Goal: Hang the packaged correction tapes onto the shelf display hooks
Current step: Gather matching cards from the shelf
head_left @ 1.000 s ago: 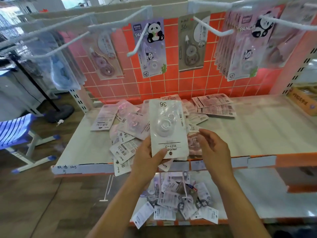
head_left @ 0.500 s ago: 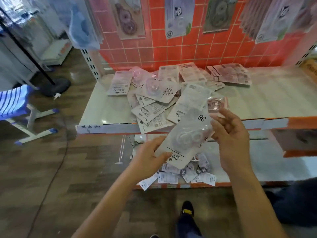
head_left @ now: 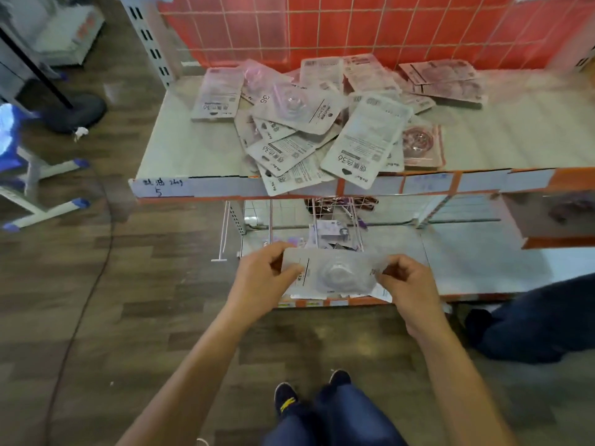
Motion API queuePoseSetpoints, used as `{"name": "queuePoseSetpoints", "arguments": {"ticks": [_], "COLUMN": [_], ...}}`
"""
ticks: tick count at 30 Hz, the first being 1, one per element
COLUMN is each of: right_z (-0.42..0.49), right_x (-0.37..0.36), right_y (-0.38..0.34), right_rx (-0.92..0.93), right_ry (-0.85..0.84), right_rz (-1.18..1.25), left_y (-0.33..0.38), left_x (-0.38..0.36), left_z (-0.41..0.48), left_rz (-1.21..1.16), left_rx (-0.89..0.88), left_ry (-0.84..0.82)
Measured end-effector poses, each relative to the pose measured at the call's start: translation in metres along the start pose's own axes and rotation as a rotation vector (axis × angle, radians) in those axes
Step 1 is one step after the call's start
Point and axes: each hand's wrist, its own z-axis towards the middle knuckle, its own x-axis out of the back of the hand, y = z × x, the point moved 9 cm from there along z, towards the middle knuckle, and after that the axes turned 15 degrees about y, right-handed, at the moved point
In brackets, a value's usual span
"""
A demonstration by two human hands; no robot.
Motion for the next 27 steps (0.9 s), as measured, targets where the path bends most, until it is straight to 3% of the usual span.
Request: {"name": "queuePoseSetpoints", "arguments": {"ticks": [6,11,20,27], "right_z": [0.021,0.033,0.089,0.128], "right_x": [-0.03,-0.083,-0.139,-0.169], "right_y": [0.04,0.09,0.183,0.258], "right_rx": [-0.031,0.104,0.349,0.312], "right_ry": [-0.208,-0.402,-0.3,-0.2], "right_rz": [-0.081,-0.155,-0.126,0.071], "left_y": [-0.008,-0.047,-0.142,-0.237], "left_x": [-0.043,-0.106,-0.192,-0.225], "left_z": [0.007,0.02,0.047,0.06], "left_rz": [0.059,0.109,0.144,-0.149], "left_rx": [-0.2,-0.285,-0.288,-0.106], "left_ry": [-0.028,-0.078,-0.077,0.05]}}
